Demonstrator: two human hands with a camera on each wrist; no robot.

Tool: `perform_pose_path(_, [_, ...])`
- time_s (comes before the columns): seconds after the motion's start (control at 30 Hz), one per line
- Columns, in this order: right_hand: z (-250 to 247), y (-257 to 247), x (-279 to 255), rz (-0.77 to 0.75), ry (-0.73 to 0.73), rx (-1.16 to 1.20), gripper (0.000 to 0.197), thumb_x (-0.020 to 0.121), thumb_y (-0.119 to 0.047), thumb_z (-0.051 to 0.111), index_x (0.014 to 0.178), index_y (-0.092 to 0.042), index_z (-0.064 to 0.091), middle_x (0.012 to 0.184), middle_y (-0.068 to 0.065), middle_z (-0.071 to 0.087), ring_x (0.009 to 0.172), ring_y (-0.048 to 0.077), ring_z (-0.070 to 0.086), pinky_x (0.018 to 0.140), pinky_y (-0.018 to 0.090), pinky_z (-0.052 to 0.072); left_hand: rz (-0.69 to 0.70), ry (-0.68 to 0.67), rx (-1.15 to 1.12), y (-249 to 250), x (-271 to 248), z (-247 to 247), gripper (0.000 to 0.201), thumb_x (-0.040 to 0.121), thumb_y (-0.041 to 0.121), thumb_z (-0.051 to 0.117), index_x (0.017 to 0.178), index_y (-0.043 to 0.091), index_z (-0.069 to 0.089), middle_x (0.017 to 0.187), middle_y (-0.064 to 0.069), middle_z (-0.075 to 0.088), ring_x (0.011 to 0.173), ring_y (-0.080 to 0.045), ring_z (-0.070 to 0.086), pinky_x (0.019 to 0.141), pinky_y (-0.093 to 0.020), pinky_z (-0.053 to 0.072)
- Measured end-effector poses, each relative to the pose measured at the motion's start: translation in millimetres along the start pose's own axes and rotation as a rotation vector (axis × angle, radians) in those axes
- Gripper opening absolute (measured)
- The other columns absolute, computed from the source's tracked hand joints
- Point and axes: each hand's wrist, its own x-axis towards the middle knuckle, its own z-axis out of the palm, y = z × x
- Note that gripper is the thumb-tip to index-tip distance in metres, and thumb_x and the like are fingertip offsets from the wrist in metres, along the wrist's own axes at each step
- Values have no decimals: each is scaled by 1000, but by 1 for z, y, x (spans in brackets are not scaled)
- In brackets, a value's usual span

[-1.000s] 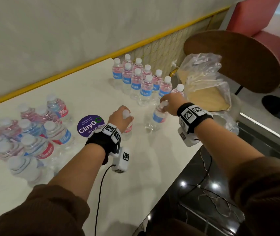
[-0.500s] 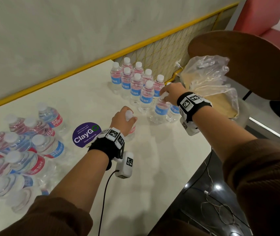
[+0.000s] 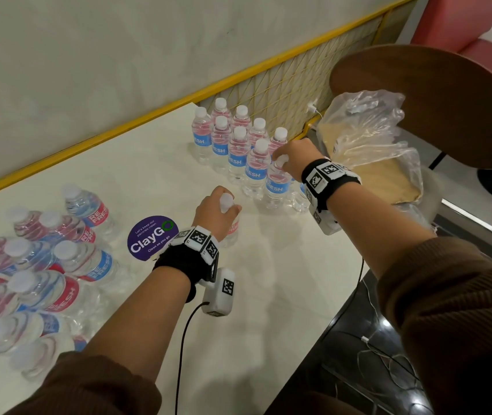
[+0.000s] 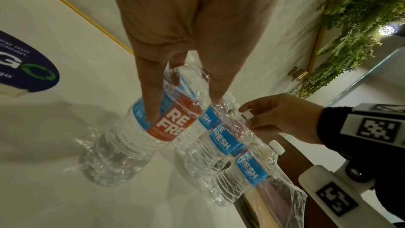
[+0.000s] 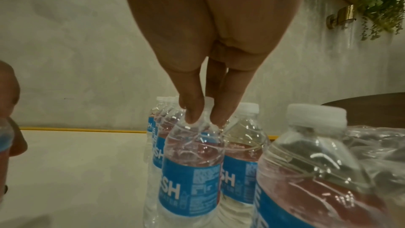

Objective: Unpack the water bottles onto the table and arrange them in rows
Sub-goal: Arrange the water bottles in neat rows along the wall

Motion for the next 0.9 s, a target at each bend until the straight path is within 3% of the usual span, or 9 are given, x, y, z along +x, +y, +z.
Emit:
perform_pose_path(0.13, [4, -2, 5, 11, 8, 4, 40, 88, -4, 51, 118, -27, 64, 116, 14, 62, 107, 31, 57, 88, 34, 49, 1, 4, -12, -1, 0, 0, 28, 89, 33, 58, 109, 14, 50, 107, -11, 60, 92, -28, 51, 76, -29, 39])
perform_pose_path(0.2, [6, -2, 8, 11, 4, -4, 40, 88, -5, 51, 118, -27, 64, 116, 14, 62, 109, 32, 56, 88, 34, 48, 7, 3, -13, -2, 1, 0, 28, 89, 32, 59, 109, 14, 51, 107, -12, 61, 95, -32, 55, 78, -32, 44])
perform_pose_path(0.5, [-3, -10, 4, 34, -65, -65, 38, 92, -7, 48, 124, -22, 60, 120, 13, 60, 115, 33, 52, 96, 38, 48, 17, 9, -23, -2, 0, -1, 28, 89, 31, 59, 109, 13, 51, 107, -13, 61, 98, -32, 54, 77, -29, 39])
perform_pose_path(0.63, [-7, -32, -27, 66, 86, -44, 47, 87, -5, 51, 131, -20, 50, 128, 12, 47, 120, 33, 43, 99, 44, 43, 33, -6, 1, -3, 1, -2, 30, 89, 34, 59, 110, 14, 51, 107, -13, 61, 100, -33, 55, 80, -33, 43])
perform_pose_path(0.67, [-4, -40, -38, 11, 72, 13, 50, 86, -5, 53, 133, -21, 47, 130, 12, 45, 120, 32, 43, 97, 41, 43, 31, -9, 18, -2, 1, -3, 32, 89, 36, 59, 111, 14, 51, 108, -13, 61, 101, -33, 55, 82, -34, 44])
perform_pose_path(0.8, [24, -69, -82, -191, -286, 229, 67, 81, -20, 69, 139, -24, 37, 126, 10, 47, 113, 26, 50, 91, 32, 42, -40, -84, 20, 5, -2, -3, 52, 85, 44, 62, 123, 12, 49, 115, -10, 60, 107, -31, 56, 88, -35, 46])
perform_pose_path(0.9, [35, -71, -93, -170, -262, 268, 63, 79, -23, 71, 135, -22, 42, 118, 11, 56, 107, 27, 56, 86, 33, 46, -162, -186, -289, 9, -7, 1, 63, 82, 45, 65, 132, 12, 43, 125, -9, 54, 107, -26, 60, 92, -42, 52])
